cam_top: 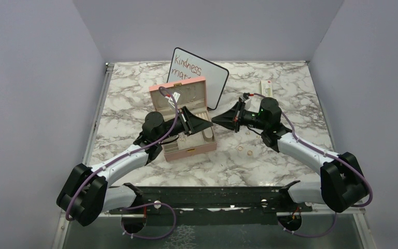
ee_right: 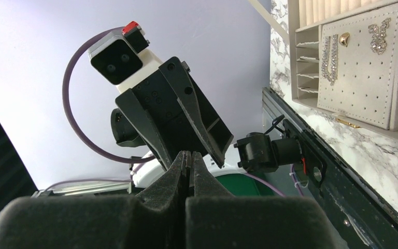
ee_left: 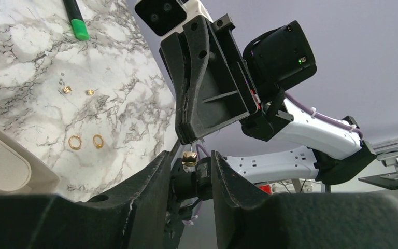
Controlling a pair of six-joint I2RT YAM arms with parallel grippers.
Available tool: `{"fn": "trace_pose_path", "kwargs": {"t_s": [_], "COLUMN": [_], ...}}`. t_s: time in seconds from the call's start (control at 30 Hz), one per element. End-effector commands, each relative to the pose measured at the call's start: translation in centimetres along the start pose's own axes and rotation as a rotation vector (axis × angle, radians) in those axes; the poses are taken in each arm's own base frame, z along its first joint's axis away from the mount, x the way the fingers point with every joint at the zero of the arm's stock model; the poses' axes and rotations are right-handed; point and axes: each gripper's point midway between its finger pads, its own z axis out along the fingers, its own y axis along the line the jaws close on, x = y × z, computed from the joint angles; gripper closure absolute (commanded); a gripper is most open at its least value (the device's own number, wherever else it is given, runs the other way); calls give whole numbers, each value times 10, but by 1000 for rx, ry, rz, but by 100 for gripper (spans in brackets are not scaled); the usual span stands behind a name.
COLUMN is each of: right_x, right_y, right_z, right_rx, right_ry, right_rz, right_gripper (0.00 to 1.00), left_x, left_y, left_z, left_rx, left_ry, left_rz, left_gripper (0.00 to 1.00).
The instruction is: Organize the mixed jewelry
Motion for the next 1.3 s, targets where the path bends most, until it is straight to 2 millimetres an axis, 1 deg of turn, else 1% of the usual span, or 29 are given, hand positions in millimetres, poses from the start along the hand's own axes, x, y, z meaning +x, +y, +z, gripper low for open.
{"fn": "trace_pose_path", "kwargs": {"t_s": [0.0,0.23,0.47,1.0,1.1,1.27], "right_x": [4,4,4,-4,-4,-3], "right_y": [0,1,1,6,5,4], "right_z": [-2,-2,-2,-3,-3,-4], "right_rx": [-16,-18,-16,-15,-13,-11], "right_ry": [29,28,23,-36,-37,-37], "right_rz": [-11,-23,-27,-78,-74,-72], "right_gripper": [99,100,99,98,98,97], "left_x": [-4,-2,-2,-5,-7,-6], "left_y": [-18,-17,-15,-10,-10,-7], "left_z": [2,2,2,2,1,1], "left_rx": [65,68,63,44,40,28], "left_ry": [-3,6,5,-21,-31,-34], "left_rz": [50,51,50,52,54,46], "left_gripper": [67,70,79,84,86,93]}}
